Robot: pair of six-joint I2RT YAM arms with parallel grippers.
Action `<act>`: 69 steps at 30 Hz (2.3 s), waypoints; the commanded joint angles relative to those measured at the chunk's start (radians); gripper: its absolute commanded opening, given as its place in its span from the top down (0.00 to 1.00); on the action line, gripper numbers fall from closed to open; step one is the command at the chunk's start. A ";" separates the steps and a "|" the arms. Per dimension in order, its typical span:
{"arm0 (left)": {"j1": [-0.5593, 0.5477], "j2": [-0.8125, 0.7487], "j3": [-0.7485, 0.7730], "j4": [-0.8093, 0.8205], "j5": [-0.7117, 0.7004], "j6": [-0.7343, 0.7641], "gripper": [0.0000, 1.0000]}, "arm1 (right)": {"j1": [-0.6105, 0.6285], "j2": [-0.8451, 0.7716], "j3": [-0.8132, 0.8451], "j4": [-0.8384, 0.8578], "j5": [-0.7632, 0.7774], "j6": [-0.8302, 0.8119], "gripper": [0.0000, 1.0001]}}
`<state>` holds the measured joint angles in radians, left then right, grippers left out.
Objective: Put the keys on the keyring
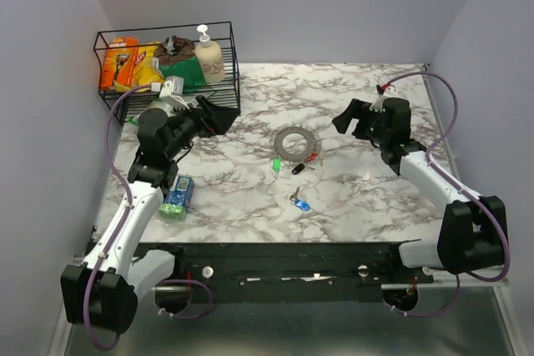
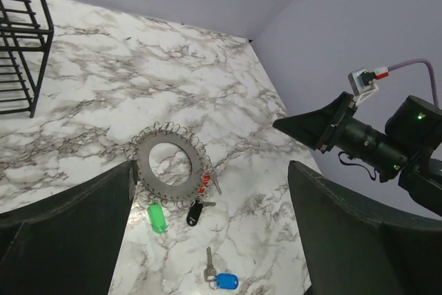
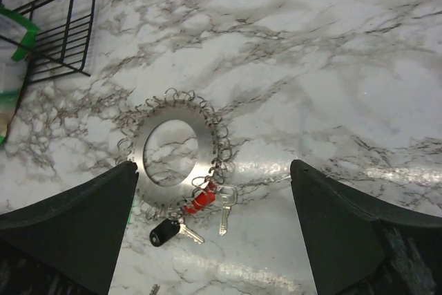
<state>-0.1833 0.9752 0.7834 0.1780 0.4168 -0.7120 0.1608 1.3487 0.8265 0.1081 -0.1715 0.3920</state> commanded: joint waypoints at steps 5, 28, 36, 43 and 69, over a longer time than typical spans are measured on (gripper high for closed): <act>0.008 0.167 0.117 0.090 0.258 -0.139 0.01 | 0.114 -0.016 0.141 -0.278 -0.077 -0.022 0.00; 0.044 0.167 0.163 -0.327 -0.050 0.074 0.01 | 0.224 -0.208 0.069 -0.370 0.136 -0.110 0.00; 0.054 0.154 -0.044 -0.134 -0.124 -0.036 0.01 | 0.299 -0.045 0.097 -0.331 0.145 -0.093 0.04; -0.005 0.333 0.089 -0.211 -0.022 0.011 0.01 | 0.362 0.102 0.144 -0.303 0.138 -0.068 0.11; -0.212 0.471 0.293 -0.356 -0.240 0.121 0.01 | 0.370 0.449 0.309 -0.314 0.167 -0.024 0.63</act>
<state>-0.3931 1.4391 1.0695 -0.1669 0.2085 -0.6205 0.5240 1.7676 1.0954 -0.1978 -0.0425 0.3660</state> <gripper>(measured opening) 0.987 0.396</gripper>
